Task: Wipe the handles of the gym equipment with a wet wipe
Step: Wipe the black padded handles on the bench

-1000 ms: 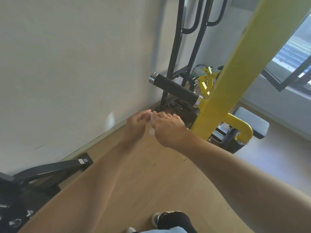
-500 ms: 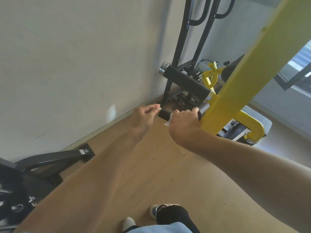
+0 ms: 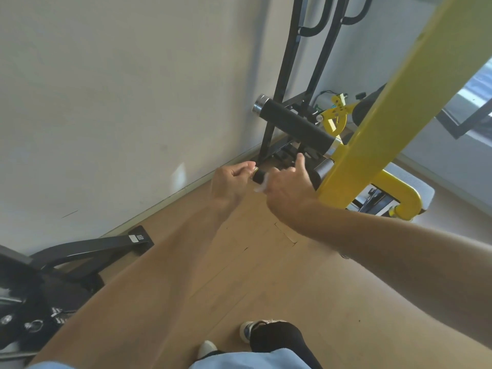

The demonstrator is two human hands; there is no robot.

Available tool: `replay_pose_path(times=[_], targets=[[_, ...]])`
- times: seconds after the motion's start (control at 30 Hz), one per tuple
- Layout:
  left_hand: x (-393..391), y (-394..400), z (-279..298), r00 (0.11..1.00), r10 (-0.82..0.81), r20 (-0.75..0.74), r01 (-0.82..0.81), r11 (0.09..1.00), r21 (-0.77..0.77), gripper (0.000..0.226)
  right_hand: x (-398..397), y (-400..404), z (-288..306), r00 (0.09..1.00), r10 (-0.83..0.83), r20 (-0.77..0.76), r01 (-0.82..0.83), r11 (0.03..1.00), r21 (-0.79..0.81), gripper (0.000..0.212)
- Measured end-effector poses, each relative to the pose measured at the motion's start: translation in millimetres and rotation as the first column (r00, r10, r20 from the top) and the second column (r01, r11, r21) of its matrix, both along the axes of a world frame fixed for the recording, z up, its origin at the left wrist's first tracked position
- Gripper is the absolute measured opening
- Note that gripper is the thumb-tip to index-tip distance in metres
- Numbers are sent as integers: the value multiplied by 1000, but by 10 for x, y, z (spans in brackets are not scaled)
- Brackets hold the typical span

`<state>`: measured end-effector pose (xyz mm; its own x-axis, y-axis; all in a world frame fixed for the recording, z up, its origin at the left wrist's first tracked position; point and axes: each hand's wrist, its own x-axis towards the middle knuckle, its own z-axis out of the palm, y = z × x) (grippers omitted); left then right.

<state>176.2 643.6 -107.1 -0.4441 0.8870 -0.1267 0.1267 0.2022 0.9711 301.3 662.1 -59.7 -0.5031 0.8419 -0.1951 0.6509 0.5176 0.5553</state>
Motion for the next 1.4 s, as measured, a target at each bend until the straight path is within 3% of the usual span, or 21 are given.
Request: replay_pose_path(times=[0.07, 0.13, 0.2, 0.27, 0.33, 0.43, 0.5, 0.6, 0.63, 0.7, 0.77, 0.83, 0.87, 0.93, 1.0, 1.03, 1.13, 1.2, 1.27, 1.33, 1.4], targets=[[-8, 2, 1, 1000, -1, -14, 1, 1000, -1, 27, -141, 79, -172, 971, 38, -237, -42, 999, -10, 38], [-29, -5, 19, 999, -4, -32, 3, 1000, -5, 26, -149, 75, -192, 954, -8, -298, 6, 1000, -6, 34], [-48, -8, 9, 999, -7, -49, 7, 1000, 2, 27, -5, -30, -63, 997, -64, -31, 64, 998, 20, 34], [-36, -14, -13, 998, -6, -61, 6, 1000, 1, 27, 171, -158, 73, 942, -33, 335, 30, 999, 14, 45], [-1, -24, -24, 998, 12, -69, -12, 1000, 10, 28, 242, -191, 161, 911, -10, 411, 10, 1000, 2, 48], [15, -45, -6, 997, 8, -74, -6, 1000, 30, 27, 14, -31, 30, 999, -26, 24, 27, 997, -71, 41], [-2, -73, 34, 994, -25, -107, 28, 999, 26, 25, -150, 65, -137, 966, 57, -251, -75, 995, -62, 38], [-35, -84, 61, 980, -31, -196, 37, 999, 24, 26, -180, 87, -141, 940, 45, -337, -69, 996, -62, 34], [-50, -85, 56, 975, -21, -219, 27, 999, 28, 27, -119, 41, -59, 972, -5, -235, -16, 996, -86, 34], [-67, -98, 48, 971, -10, -238, 20, 999, 40, 27, 49, -66, 76, 984, -31, 176, 45, 996, -75, 42], [-66, -96, 42, 969, -20, -247, 29, 999, 33, 27, 194, -167, 180, 866, 40, 499, -11, 998, -61, 54], [-50, -107, 46, 968, -33, -248, 42, 999, 32, 28, 204, -175, 208, 816, 65, 574, -38, 998, -59, 54], [-39, -112, 54, 970, -36, -240, 46, 998, 34, 28, 149, -143, 193, 888, 59, 455, -27, 997, -78, 48], [-31, -116, 69, 973, -51, -223, 58, 998, 28, 27, -35, -45, 120, 1000, 4, -9, -5, 992, -125, 35], [-56, -120, 76, 971, -66, -230, 75, 997, 30, 25, -202, -6, 24, 913, -32, -406, -30, 989, -146, 25], [-74, -128, 85, 968, -69, -241, 78, 997, 28, 24, -241, 4, -42, 861, -46, -507, -35, 988, -148, 23], [-135, -117, 69, 969, -62, -241, 69, 997, 19, 25, -166, -38, -64, 897, -97, -431, 44, 991, -130, 24], [-130, -125, 51, 978, -40, -203, 45, 999, 21, 26, -5, -167, 110, 989, -89, -118, 82, 995, -62, 31], [-110, -123, 27, 982, -13, -190, 19, 999, 34, 28, 120, -347, 364, 990, 12, 143, -1, 998, -70, 33], [-115, -114, 28, 984, 6, -176, 0, 999, 37, 28, 188, -543, 633, 992, 114, 44, -103, 973, -205, 32], [-156, -109, 65, 988, 6, -156, -2, 1000, 31, 28, 168, -710, 932, 948, -42, -315, -94, 910, -404, 23]])
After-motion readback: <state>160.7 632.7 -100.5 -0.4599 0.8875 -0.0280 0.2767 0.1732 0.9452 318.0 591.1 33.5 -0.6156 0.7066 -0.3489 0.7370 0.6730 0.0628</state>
